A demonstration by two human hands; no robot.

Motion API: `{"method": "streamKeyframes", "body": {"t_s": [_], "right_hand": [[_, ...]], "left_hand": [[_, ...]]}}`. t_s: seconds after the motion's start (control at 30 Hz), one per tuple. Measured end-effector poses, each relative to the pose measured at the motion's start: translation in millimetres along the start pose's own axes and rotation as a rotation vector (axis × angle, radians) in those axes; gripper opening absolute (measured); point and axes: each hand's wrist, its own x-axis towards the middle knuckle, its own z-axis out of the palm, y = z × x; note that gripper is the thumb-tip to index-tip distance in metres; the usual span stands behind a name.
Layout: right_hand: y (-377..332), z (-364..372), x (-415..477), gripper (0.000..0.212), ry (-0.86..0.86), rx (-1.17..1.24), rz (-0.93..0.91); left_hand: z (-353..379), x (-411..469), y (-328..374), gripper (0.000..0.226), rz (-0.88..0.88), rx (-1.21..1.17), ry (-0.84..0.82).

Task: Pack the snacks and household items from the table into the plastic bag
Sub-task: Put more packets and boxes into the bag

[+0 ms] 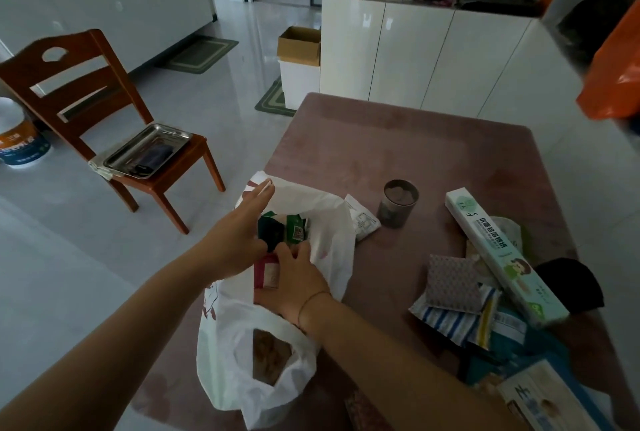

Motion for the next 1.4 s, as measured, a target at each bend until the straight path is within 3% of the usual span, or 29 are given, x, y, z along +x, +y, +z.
{"method": "streamKeyframes", "body": {"t_s": [0.1,0.17,0.27,0.33,0.4,0.53,0.67,0.77,0.87,0.97,1.07,1.17,1.27,1.33,1.4], "right_hand": [[18.7,-29.5,-2.6,0.065,-0.076,0.304,-0.070],[47.7,-60.4,-1.8,0.051,0.126,0.430,-0.068],[111.7,-105.8,4.1,0.040,0.547,0.231,0.114],[156.0,-129.1,4.3,0.048,0.625,-0.021,0.314],[195.4,-143.8,0.0,0.060,0.591,-0.159,0.502],[257.8,-151.9,-15.6,0.067,0.563,-0.127,0.690],[295.0,-152.1,-23.8,0.074,0.428,-0.052,0.767],[311.3,-147.6,-26.6,0.055,0.448,-0.106,0.818],[309.8,-146.3,-33.2,0.052,0.510,-0.091,0.835],[290.2,-153.2,-45.8,0.049,0.703,0.217,0.775],[248.6,-153.4,-57.4,0.041,0.860,0.660,0.593],[182.6,-144.2,-61.8,0.036,0.707,1.130,0.405],[123.0,-122.9,-47.8,0.026,0.425,1.409,0.259],[86.3,-101.5,-34.8,0.016,0.223,1.516,0.201],[57.1,-76.6,-25.2,0.024,0.096,1.495,0.139]], "left_hand": [[0.8,1.9,5.6,0.086,-0.022,0.071,-0.009],[-0.8,2.7,9.3,0.083,-0.041,0.133,0.012],[-1.1,5.1,20.4,0.077,0.003,0.289,0.212],[3.0,10.6,35.9,0.071,0.072,0.364,0.336],[11.7,18.6,54.2,0.065,0.155,0.361,0.373],[36.7,36.9,88.5,0.057,0.296,0.289,0.265],[62.4,49.9,105.8,0.052,0.322,0.388,0.109],[81.1,60.5,105.6,0.059,0.258,0.605,-0.063],[92.1,73.8,94.3,0.066,0.152,0.891,-0.165],[86.7,85.5,81.9,0.070,0.082,1.038,-0.214],[73.1,94.6,70.0,0.076,0.086,1.153,-0.213],[58.9,105.3,61.7,0.080,0.107,1.206,-0.123],[41.4,114.7,53.1,0.085,0.124,1.251,-0.054],[29.3,117.7,45.6,0.069,0.130,1.248,-0.023],[20.6,119.1,43.5,0.034,0.121,1.228,-0.021]]}}
